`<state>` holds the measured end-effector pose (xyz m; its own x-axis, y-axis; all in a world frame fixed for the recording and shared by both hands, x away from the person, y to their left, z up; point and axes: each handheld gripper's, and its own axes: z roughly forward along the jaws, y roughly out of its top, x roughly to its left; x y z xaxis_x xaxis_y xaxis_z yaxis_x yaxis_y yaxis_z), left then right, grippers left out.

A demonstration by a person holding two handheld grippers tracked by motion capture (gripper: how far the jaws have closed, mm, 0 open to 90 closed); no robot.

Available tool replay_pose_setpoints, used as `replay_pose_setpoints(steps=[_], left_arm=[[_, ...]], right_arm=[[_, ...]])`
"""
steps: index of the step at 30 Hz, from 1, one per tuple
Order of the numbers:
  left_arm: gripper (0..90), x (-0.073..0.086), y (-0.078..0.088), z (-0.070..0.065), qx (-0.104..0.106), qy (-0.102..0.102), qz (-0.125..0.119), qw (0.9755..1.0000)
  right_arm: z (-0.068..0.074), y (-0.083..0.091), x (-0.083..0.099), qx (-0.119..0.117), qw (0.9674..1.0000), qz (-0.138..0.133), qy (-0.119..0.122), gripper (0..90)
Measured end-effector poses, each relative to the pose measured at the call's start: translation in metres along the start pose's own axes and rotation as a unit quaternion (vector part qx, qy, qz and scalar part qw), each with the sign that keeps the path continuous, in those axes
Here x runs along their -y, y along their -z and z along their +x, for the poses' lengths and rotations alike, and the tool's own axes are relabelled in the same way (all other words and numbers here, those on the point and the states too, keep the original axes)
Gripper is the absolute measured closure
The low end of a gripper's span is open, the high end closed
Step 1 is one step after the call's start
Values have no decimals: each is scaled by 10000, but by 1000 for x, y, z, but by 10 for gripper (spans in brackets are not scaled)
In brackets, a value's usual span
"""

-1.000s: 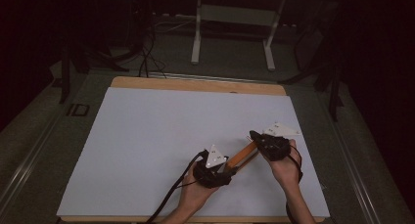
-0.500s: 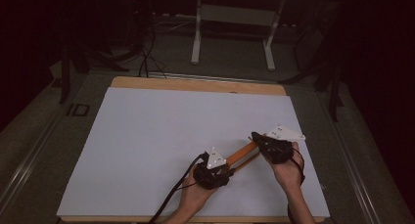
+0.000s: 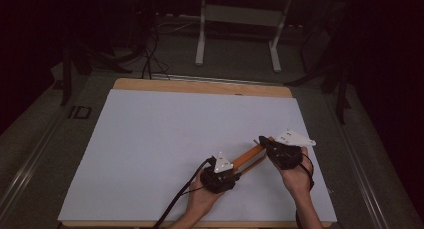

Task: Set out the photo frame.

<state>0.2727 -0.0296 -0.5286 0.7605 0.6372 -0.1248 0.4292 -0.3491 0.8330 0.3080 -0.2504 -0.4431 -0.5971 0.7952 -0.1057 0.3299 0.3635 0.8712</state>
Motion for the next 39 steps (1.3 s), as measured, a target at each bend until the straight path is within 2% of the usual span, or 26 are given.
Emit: replay_pose_setpoints(steps=[3, 6, 12, 20, 30, 39], left_arm=[[678, -1, 1, 0, -70, -128, 18, 9999], [688, -3, 1, 2, -51, -78, 54, 9999], [690, -7, 6, 4, -4, -135, 75, 9999], [691, -18, 19, 12, 134, 4, -31, 9999], [691, -31, 42, 30, 265, 279, -333, 9987], [690, -38, 57, 42, 311, 262, -445, 9982]], right_arm=[[-1, 2, 0, 13, 10000, -39, -18, 900], [-1, 5, -1, 3, 10000, -96, -20, 900], [0, 11, 0, 2, 9999, -167, -10, 900], [-4, 19, 2, 41, 9997, -242, -73, 900], [-5, 18, 5, -2, 9997, -208, -143, 900], [-4, 16, 5, -74, 9998, -182, -56, 900]])
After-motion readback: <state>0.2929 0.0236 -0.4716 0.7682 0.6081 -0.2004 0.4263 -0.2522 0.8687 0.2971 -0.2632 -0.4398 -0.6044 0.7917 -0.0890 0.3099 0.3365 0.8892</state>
